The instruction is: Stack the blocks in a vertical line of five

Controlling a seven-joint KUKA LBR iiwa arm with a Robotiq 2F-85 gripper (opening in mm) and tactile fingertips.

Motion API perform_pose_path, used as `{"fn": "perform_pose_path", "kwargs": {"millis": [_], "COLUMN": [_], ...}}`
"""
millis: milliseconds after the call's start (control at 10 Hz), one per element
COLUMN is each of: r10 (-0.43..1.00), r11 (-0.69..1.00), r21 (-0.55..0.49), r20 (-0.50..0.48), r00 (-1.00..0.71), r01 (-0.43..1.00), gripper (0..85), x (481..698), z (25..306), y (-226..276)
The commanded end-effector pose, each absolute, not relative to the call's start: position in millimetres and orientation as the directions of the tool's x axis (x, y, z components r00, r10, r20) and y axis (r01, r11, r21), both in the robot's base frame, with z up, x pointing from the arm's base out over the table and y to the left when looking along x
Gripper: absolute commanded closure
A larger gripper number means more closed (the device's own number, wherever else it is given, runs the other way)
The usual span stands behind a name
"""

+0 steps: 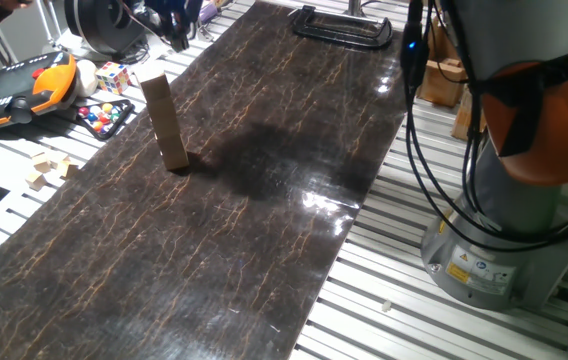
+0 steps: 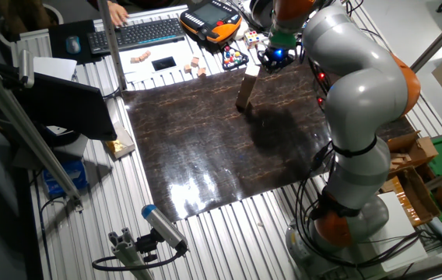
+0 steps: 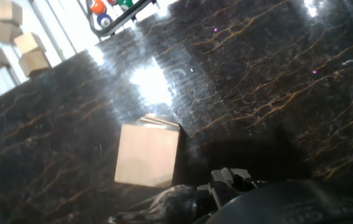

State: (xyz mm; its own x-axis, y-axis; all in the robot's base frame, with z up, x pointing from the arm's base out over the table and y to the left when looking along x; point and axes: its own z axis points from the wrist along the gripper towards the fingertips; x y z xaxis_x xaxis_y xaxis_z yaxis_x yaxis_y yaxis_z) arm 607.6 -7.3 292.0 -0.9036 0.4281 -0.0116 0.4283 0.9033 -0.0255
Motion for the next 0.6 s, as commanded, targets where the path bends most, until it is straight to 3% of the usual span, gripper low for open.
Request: {"fn": "perform_pose_path", "kwargs": {"millis": [0, 500], "r10": [0.421, 0.364], "r11": [0.906, 0.931], "r21": [-0.028, -0.026], "r20": [-0.010, -0.010], "r00": [-0.907, -0.932], "r01": [0.422, 0.364], "gripper": [84.0, 84.0], "x": [607.1, 605.3], "z": [291.3, 289.4], "y": [-6.0, -3.0]}}
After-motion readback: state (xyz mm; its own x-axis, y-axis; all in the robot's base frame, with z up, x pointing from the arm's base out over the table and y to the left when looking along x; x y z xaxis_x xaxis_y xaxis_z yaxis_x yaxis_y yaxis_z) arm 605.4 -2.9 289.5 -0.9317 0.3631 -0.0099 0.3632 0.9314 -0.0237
